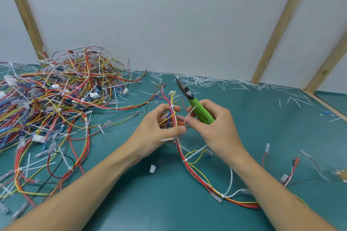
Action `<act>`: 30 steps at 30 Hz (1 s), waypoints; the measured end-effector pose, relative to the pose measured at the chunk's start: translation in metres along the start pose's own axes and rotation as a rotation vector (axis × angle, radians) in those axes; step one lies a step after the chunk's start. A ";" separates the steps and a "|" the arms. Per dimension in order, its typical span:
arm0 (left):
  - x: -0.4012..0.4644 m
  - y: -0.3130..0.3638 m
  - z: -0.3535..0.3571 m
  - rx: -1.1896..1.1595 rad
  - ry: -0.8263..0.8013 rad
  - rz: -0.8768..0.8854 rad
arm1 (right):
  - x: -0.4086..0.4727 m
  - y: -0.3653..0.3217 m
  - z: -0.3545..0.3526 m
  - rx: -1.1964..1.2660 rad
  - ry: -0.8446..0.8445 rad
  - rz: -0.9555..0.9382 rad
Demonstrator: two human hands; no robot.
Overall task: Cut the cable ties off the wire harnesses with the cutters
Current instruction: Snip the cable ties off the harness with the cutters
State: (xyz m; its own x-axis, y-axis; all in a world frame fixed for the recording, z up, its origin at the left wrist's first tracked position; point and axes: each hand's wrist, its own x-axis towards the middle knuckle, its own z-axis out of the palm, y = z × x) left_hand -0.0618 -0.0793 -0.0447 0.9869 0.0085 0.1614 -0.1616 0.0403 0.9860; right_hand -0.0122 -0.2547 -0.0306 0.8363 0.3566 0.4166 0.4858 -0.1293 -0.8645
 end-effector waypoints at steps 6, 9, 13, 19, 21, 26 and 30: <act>0.002 -0.007 0.004 0.070 0.122 0.100 | 0.000 0.004 0.004 0.061 -0.012 0.022; 0.003 -0.006 0.002 0.055 0.101 0.083 | 0.001 0.005 0.002 0.050 0.000 0.021; 0.004 -0.005 0.001 -0.004 0.156 0.029 | 0.001 0.006 0.001 0.018 0.018 0.038; 0.005 -0.006 -0.006 0.005 0.180 -0.004 | 0.002 0.005 -0.004 -0.095 -0.055 -0.017; 0.005 -0.005 -0.008 -0.011 0.174 -0.031 | 0.006 0.004 -0.015 -0.230 -0.042 -0.069; 0.005 -0.005 -0.013 -0.013 0.173 -0.066 | 0.020 0.013 -0.056 -0.415 -0.036 -0.051; 0.005 -0.006 -0.013 -0.026 0.168 -0.076 | 0.024 0.019 -0.071 -0.474 -0.028 -0.057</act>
State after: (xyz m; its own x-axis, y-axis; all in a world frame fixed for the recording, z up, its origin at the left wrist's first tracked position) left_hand -0.0556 -0.0668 -0.0505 0.9823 0.1714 0.0751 -0.0887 0.0730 0.9934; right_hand 0.0353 -0.3137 -0.0171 0.8008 0.3993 0.4465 0.5988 -0.5141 -0.6141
